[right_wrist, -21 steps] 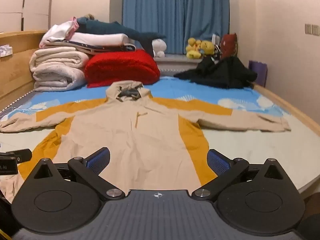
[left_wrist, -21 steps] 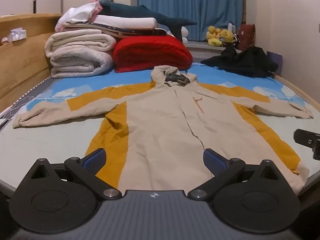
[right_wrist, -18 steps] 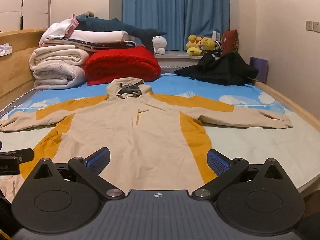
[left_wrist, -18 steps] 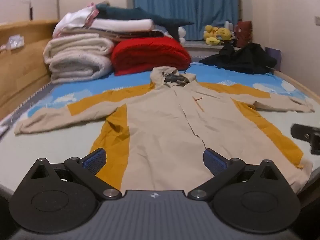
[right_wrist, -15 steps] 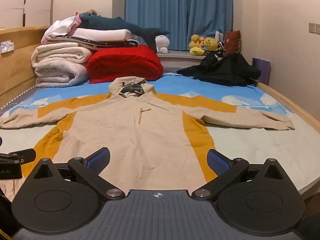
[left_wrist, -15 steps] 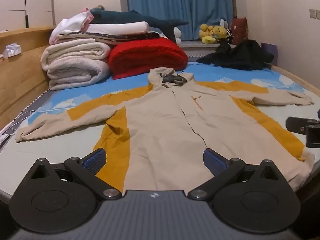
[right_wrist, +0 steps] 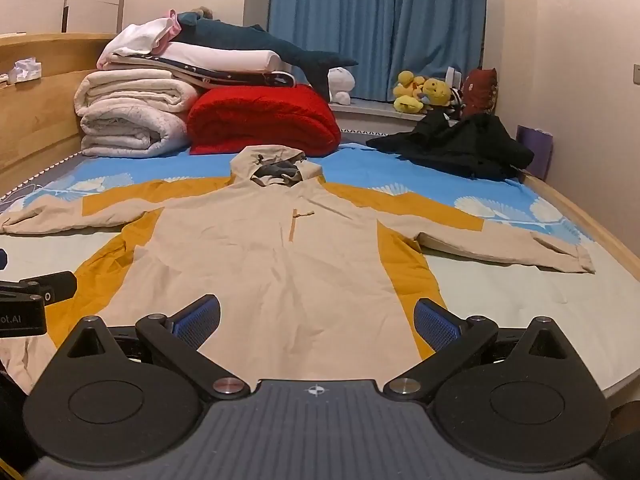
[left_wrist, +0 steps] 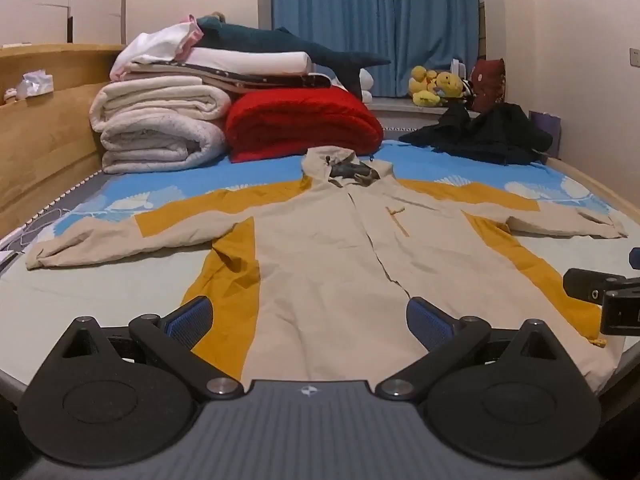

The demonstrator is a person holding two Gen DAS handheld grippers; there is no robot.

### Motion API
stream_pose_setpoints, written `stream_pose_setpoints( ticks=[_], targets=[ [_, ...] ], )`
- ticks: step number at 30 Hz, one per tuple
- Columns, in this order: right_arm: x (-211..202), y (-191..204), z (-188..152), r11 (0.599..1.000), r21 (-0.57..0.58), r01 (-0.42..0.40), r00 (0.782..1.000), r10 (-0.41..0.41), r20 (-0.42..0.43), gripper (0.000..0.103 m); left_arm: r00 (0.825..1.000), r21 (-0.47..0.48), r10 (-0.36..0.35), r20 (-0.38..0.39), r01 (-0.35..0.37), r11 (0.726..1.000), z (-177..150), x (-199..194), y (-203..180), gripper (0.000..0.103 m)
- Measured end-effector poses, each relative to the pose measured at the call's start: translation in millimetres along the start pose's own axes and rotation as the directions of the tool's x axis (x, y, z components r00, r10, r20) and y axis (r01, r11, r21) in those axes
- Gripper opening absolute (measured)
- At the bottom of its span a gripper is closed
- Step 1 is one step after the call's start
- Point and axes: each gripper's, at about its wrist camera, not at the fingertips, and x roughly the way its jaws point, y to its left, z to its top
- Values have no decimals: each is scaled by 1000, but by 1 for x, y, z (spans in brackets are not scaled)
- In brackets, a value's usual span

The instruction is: Fold large clothes

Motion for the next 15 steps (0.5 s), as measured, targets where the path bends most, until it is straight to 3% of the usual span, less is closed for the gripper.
stream_pose_setpoints(
  ticks=[15],
  targets=[
    [1, 1, 2, 1000, -1, -2, 1000, 2, -5, 102, 998, -13, -41, -43, 40, 999, -2, 5, 7, 103]
  ],
)
